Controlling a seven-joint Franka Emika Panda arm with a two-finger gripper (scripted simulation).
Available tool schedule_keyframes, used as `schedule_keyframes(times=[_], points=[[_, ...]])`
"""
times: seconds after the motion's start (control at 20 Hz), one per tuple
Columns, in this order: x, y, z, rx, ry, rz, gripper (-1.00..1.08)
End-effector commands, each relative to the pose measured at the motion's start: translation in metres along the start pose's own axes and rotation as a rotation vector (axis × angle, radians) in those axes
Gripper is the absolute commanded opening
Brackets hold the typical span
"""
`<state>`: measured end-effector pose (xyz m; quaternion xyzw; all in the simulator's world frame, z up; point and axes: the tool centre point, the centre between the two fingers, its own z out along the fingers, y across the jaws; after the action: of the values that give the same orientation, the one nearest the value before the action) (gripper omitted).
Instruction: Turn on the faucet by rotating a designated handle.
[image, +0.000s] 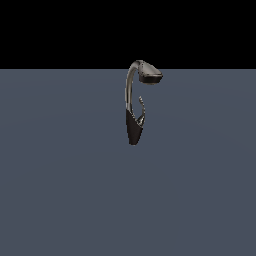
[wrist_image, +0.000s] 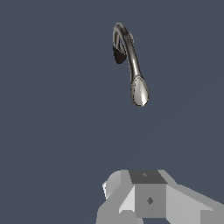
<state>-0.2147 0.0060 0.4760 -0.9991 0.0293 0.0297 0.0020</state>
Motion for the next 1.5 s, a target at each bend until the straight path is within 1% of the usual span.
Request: schedule_keyframes(times=[0.0,0.35,0.75,1.1,1.45], points=[[0.012,-0.002,0.002,0.026,-0.016,0.035,-1.00],[0.058,-0.008,0.015,0.116,-0.078,0.169,-1.00],[0.115,-0.011,0.039,0.216,-0.159,0.340,-1.00],[0.164,-0.009,0.069,0.296,-0.237,0.498,-1.00],[0.211,-0.004,0.107,0.367,-0.320,0.661,-1.00]])
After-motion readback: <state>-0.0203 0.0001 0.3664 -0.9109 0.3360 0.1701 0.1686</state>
